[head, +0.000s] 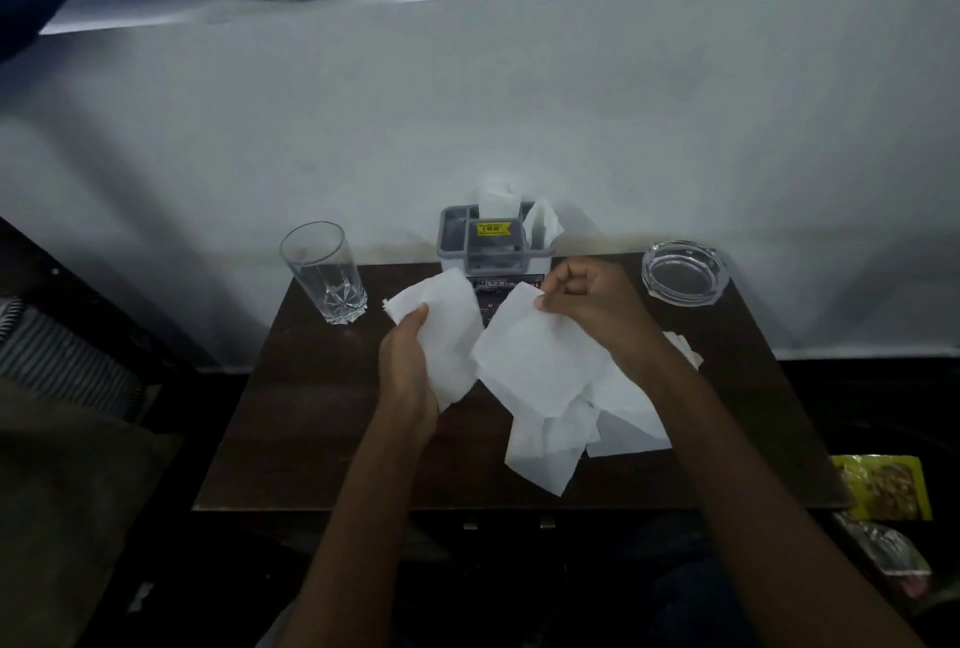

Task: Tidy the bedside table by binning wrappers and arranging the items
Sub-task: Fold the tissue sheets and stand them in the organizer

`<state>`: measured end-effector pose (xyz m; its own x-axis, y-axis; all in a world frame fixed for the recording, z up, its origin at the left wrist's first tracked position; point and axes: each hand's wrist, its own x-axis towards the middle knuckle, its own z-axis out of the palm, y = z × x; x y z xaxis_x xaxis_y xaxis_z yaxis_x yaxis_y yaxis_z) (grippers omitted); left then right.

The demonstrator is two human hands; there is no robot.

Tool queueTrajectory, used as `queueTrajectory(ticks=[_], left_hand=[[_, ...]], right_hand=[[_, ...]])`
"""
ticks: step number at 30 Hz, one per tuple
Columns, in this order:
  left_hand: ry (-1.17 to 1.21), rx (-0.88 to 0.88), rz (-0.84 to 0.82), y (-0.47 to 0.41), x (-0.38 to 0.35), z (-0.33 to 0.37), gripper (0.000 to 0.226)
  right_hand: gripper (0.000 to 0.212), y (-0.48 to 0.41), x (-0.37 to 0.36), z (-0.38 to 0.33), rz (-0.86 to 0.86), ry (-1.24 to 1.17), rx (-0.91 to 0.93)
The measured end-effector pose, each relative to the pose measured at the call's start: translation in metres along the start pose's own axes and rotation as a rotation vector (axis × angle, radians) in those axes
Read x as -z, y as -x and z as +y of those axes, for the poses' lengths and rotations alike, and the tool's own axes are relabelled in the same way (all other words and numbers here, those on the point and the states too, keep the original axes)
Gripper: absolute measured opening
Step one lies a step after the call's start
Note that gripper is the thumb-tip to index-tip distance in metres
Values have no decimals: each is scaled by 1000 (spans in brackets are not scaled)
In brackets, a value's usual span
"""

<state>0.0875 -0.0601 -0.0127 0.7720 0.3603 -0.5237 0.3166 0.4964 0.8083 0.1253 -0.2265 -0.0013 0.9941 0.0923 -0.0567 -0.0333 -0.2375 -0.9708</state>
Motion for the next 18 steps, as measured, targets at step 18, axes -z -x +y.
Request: queueTrajectory(ticks=[18], left_hand=[[128,37,-50,-2,3,3,12]], right_hand=[[22,13,35,-27,-152,-48,15]])
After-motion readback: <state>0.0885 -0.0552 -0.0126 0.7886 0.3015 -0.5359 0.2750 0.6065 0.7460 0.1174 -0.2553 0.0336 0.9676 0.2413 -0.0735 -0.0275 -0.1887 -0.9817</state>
